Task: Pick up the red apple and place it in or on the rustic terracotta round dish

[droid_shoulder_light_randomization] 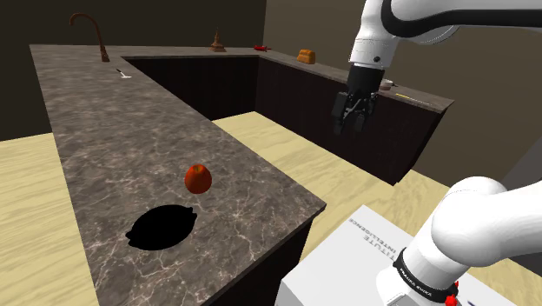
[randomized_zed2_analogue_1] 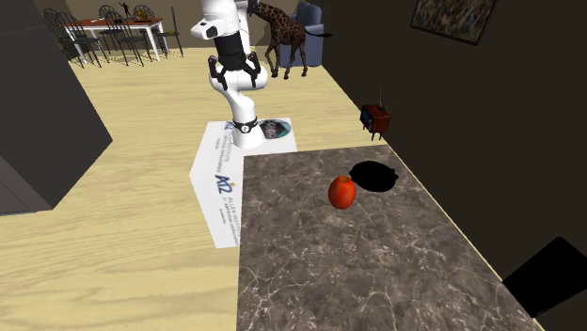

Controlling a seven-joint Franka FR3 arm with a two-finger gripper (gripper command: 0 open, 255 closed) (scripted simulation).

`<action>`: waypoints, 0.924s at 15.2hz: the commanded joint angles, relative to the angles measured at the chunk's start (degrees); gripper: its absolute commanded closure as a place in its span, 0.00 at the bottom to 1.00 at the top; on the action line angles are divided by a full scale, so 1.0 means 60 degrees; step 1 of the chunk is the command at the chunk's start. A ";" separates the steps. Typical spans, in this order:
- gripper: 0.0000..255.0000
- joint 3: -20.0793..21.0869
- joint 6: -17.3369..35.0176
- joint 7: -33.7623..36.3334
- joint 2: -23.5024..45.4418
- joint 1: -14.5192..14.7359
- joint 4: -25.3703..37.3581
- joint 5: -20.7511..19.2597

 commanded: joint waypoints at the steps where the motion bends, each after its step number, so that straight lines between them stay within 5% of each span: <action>1: 0.00 0.0000 0.0000 0.0000 0.0000 0.0000 0.0000 0.0000; 14: 0.00 0.2300 0.2577 0.2986 0.3711 0.0300 0.1517 0.0622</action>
